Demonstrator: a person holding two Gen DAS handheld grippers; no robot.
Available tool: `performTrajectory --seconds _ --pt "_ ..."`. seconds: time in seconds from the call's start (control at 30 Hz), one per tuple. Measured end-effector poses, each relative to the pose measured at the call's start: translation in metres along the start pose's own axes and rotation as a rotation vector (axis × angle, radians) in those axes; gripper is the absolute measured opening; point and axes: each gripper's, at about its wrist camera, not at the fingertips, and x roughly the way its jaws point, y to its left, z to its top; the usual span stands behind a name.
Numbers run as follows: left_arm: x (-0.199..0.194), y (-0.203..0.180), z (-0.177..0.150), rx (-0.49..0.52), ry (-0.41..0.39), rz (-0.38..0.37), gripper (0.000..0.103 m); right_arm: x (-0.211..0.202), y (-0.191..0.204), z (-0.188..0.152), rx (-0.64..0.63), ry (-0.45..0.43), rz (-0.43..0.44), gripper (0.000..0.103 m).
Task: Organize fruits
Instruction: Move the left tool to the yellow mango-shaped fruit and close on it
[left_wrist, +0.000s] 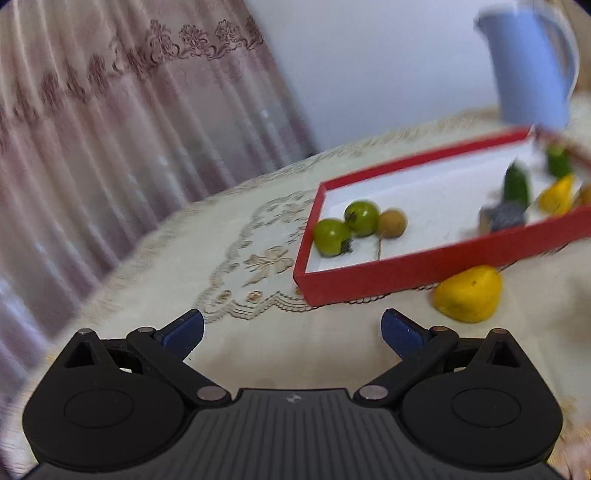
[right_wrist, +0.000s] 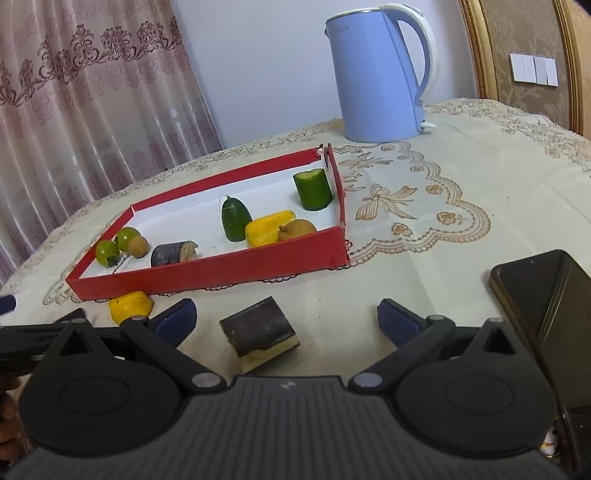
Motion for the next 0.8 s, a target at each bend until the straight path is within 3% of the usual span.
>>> performTrajectory --seconds 0.13,0.2,0.27,0.4,0.63,0.8 --pt "-0.013 0.027 0.004 -0.076 -0.076 -0.257 0.103 0.001 0.000 0.000 0.000 0.004 0.003 0.103" --pt "-0.010 0.027 0.012 -0.113 -0.056 -0.384 0.103 0.000 0.000 0.000 0.004 0.004 0.004 0.103" --pt "-0.002 0.019 0.016 -0.127 0.007 -0.454 0.103 0.000 0.000 0.000 0.009 0.003 0.009 0.103" --pt "0.006 -0.015 0.018 -0.075 0.039 -0.414 0.102 -0.001 -0.003 0.000 0.024 0.000 0.020 0.103" --pt "0.020 -0.041 0.027 0.000 0.053 -0.324 0.102 -0.001 -0.007 0.001 0.043 -0.005 0.033 0.103" --pt "0.028 -0.047 0.026 0.025 0.072 -0.290 0.090 -0.004 -0.014 0.000 0.087 -0.022 0.064 0.103"
